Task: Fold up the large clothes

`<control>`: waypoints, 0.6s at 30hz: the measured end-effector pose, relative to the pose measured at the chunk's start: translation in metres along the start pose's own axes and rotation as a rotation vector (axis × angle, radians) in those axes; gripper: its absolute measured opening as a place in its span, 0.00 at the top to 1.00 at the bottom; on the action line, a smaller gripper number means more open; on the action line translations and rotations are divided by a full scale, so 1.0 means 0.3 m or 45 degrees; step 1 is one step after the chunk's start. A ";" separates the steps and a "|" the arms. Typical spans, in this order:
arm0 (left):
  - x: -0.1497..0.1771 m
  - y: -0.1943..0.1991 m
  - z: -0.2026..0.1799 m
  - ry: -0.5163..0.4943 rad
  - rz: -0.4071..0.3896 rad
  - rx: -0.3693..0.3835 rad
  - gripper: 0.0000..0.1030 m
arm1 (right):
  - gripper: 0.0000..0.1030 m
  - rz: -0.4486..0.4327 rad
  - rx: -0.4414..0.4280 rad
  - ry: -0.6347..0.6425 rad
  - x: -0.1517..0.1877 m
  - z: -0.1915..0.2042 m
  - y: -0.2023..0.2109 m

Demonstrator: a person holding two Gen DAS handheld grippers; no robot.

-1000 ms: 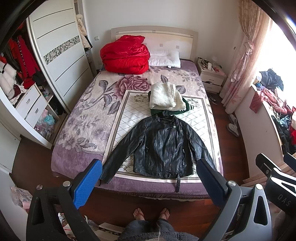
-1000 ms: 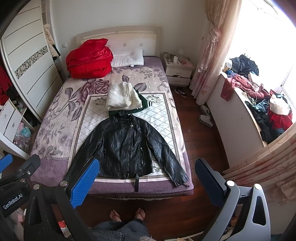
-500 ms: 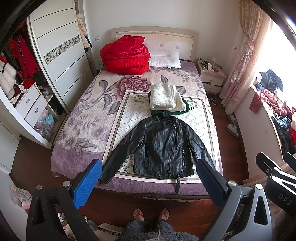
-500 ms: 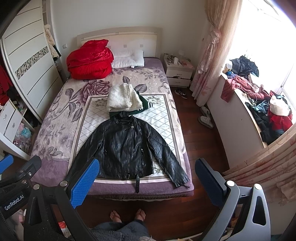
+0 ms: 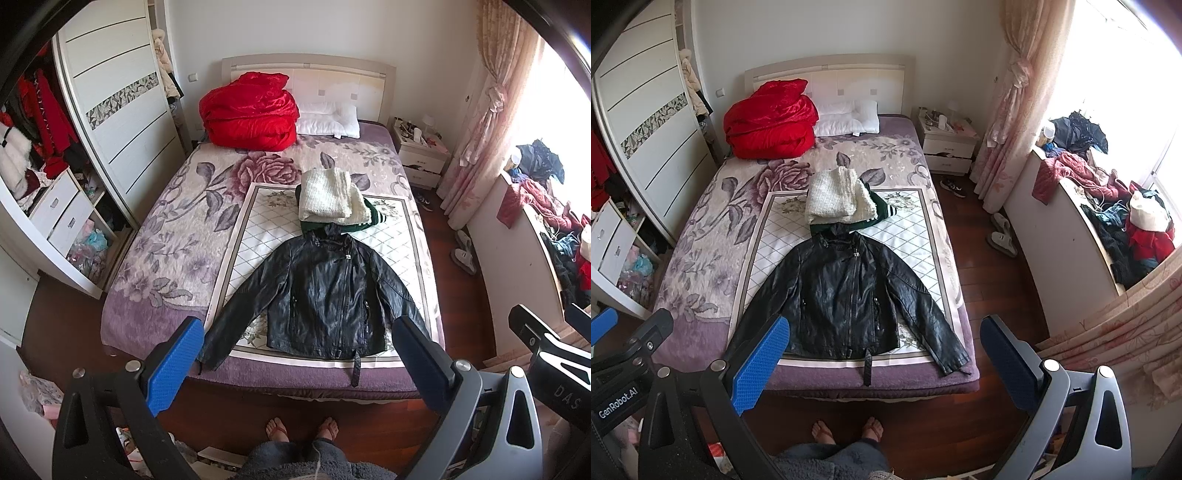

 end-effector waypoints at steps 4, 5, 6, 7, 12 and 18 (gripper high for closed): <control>-0.007 0.001 -0.003 -0.001 0.000 0.002 0.00 | 0.00 0.001 -0.002 -0.004 -0.015 0.003 -0.003; -0.004 -0.001 -0.002 -0.004 0.002 0.001 0.00 | 0.00 0.002 -0.004 -0.006 -0.011 0.002 -0.007; -0.009 -0.004 -0.003 -0.006 0.006 0.005 0.00 | 0.00 0.004 -0.004 -0.006 -0.007 0.006 -0.009; -0.027 -0.009 -0.004 -0.008 0.006 0.005 0.00 | 0.00 0.013 -0.005 -0.012 -0.024 0.015 -0.015; -0.120 -0.144 -0.002 -0.030 -0.042 -0.054 0.00 | 0.00 0.010 -0.005 -0.088 -0.066 0.024 -0.129; -0.108 -0.499 -0.032 -0.121 -0.006 -0.167 0.00 | 0.21 0.107 0.004 -0.353 0.076 -0.139 -0.491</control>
Point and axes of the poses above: each gripper's, at about its wrist camera, not at the fingertips, and y roughly against the way its jaws point, z to its left, x to its underside, the point moved 6 cm from there along -y, roughly the way its jaws point, and after that the axes turned 3 degrees about -x, right-handed, at the moved point
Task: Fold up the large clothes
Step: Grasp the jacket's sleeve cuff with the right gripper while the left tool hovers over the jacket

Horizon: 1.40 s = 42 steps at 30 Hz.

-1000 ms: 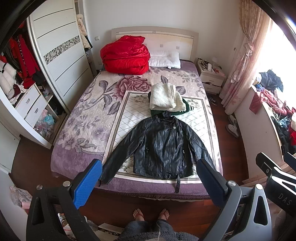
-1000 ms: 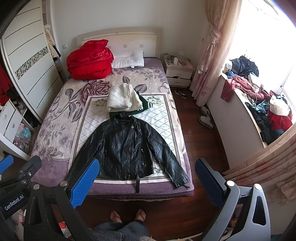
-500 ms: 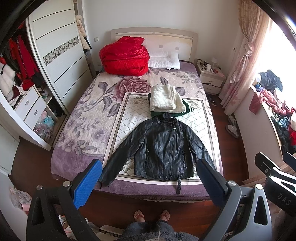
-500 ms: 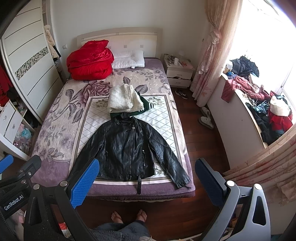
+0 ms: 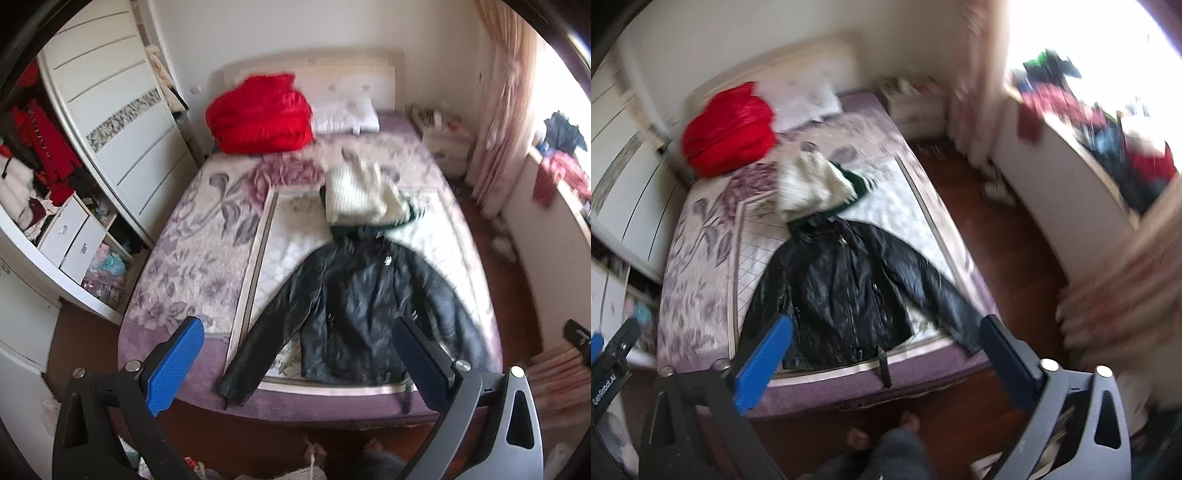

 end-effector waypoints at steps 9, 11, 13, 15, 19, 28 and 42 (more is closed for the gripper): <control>0.136 -0.541 -0.245 -0.040 0.244 -0.068 0.00 | 0.35 0.369 -0.017 -0.538 0.216 -0.469 -0.759; 0.172 -0.681 -0.312 -0.030 0.314 -0.083 0.00 | 0.35 0.439 -0.050 -0.667 0.284 -0.563 -0.950; 0.218 -0.787 -0.342 -0.030 0.375 -0.117 0.00 | 0.35 0.519 -0.081 -0.785 0.354 -0.640 -1.154; 0.272 -0.901 -0.380 -0.020 0.451 -0.130 0.00 | 0.35 0.582 -0.074 -0.933 0.441 -0.729 -1.324; 0.380 -1.092 -0.464 -0.025 0.556 -0.140 0.00 | 0.35 0.559 -0.051 -1.159 0.588 -0.892 -1.511; 0.546 -1.346 -0.747 -0.155 0.667 -0.055 0.00 | 0.32 0.589 -0.236 -1.607 0.918 -0.969 -1.765; 0.560 -1.441 -0.868 -0.221 0.609 0.023 0.00 | 0.87 -0.126 -0.201 -1.888 0.948 -1.066 -1.807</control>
Point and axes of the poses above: each gripper's, at about its wrist camera, not at the fingertips, and y roughly against the way its jaws point, z to its left, x to its underside, the point moved 6 cm from there along -y, roughly the way its jaws point, and after that the axes turned 3 degrees about -x, right-handed, at the moved point
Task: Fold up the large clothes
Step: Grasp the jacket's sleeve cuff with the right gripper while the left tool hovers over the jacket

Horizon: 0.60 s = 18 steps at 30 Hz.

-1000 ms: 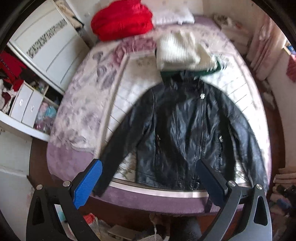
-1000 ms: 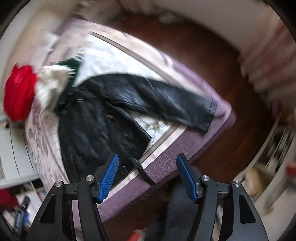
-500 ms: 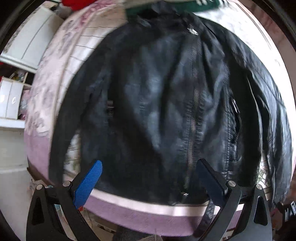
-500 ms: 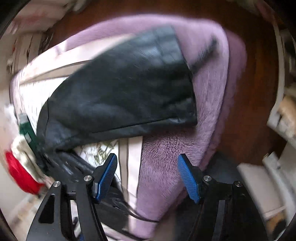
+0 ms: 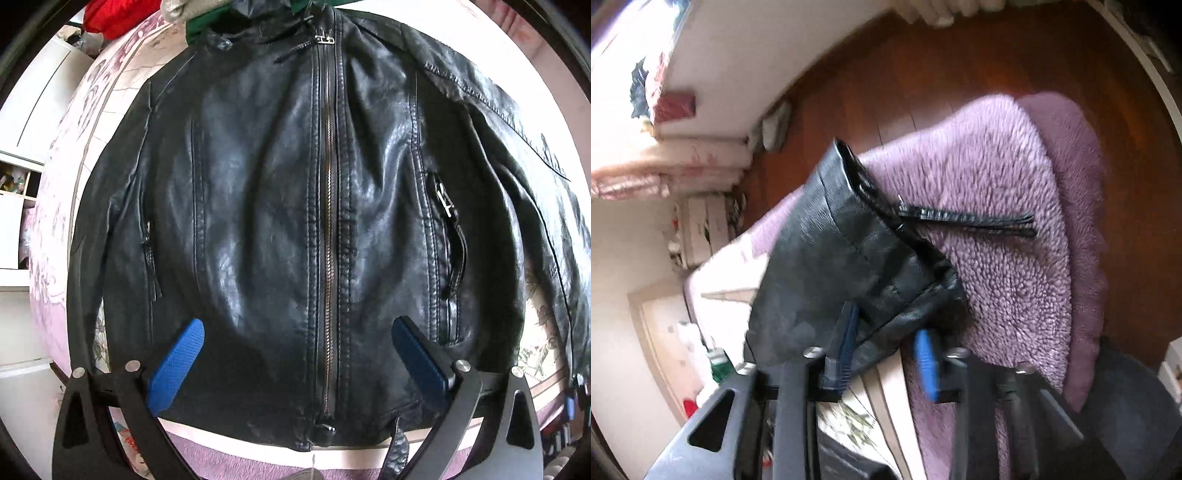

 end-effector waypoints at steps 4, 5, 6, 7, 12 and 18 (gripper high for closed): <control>-0.015 0.002 -0.013 -0.005 -0.017 0.021 0.00 | 0.86 -0.064 -0.098 0.080 0.013 0.052 0.047; -0.019 0.004 -0.015 -0.006 -0.022 0.027 0.00 | 0.84 -0.060 -0.117 0.084 0.001 0.050 0.055; -0.023 0.006 -0.019 -0.005 -0.027 0.033 0.00 | 0.76 -0.054 -0.131 0.085 0.000 0.049 0.039; -0.031 0.012 -0.031 -0.003 -0.030 0.039 0.00 | 0.72 -0.036 -0.155 0.079 -0.001 0.044 0.013; -0.037 0.018 -0.050 0.003 -0.042 0.062 0.00 | 0.71 -0.040 -0.304 0.077 -0.047 0.106 -0.023; -0.019 0.005 -0.066 0.003 -0.028 0.059 0.00 | 0.58 0.103 -0.166 0.171 -0.029 0.224 -0.173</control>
Point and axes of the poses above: each gripper's, at about its wrist camera, not at the fingertips, and y roughly against the way its jaws point, z to its left, x to its underside, the point moved 6 cm from there along -y, roughly the way its jaws point, and after that the axes turned 3 degrees about -x, right-handed, at the moved point
